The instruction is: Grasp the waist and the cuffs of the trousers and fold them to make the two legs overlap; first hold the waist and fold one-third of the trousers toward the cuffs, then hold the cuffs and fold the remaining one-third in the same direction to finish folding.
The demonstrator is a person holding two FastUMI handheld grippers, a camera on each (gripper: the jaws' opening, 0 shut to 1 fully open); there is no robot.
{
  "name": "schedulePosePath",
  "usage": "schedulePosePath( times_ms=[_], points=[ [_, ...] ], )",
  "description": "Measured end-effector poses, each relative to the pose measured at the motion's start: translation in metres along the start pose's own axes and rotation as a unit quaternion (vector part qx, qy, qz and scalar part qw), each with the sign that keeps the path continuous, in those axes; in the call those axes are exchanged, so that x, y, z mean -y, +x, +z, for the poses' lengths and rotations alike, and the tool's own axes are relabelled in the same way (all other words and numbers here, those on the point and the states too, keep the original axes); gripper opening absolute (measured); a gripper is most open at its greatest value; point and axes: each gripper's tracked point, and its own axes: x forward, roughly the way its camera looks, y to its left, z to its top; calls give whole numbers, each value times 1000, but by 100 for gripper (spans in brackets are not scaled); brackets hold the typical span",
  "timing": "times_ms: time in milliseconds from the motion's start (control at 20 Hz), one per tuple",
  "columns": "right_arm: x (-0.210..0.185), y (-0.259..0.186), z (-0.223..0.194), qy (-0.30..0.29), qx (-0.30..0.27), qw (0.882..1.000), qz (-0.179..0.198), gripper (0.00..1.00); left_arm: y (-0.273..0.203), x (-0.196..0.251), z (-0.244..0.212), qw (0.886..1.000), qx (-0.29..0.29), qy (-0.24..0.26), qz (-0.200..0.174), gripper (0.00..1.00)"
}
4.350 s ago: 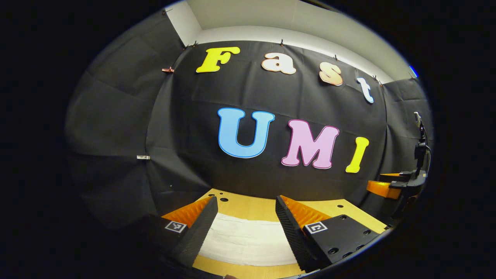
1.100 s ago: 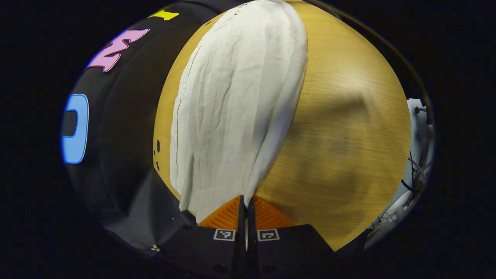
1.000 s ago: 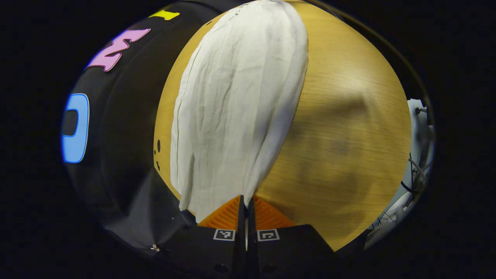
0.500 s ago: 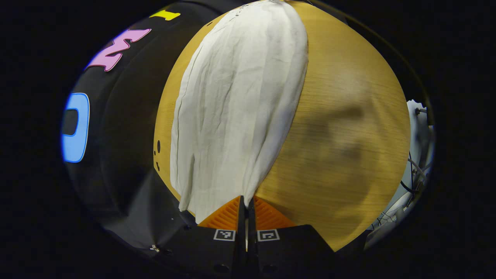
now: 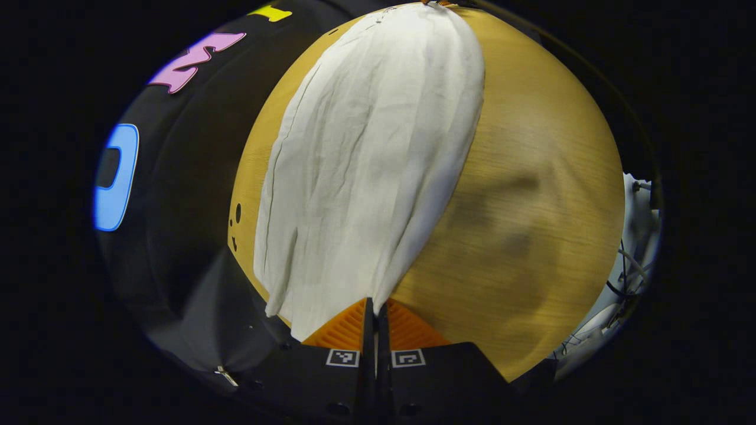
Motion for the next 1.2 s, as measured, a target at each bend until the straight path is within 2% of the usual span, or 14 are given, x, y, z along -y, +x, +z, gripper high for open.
schedulePosePath(
  times_ms=[50,100,200,350,600,750,1050,1200],
  points=[
    [0,-11,5,-2,1,1000,7,11,-1,0,0,1000,-2,-5,-1,5],
    [0,-8,6,11,-2,1000,15,8,-1,0,0,1000,-5,-11,-1,5],
    [3,-12,5,51,-7,998,25,8,-2,1,2,1000,-9,-20,-2,5],
    [31,-26,13,97,13,995,-16,8,-5,-5,8,999,1,-38,13,5],
    [86,-46,24,178,33,981,-77,8,-18,-43,18,992,20,-117,50,5],
    [117,-37,30,222,42,969,-105,8,-23,-79,25,985,34,-151,75,5],
    [167,-13,31,282,44,949,-136,8,-6,-134,31,980,38,-165,101,5],
    [185,7,36,291,44,945,-142,8,7,-152,35,977,40,-182,106,5]
  ],
)
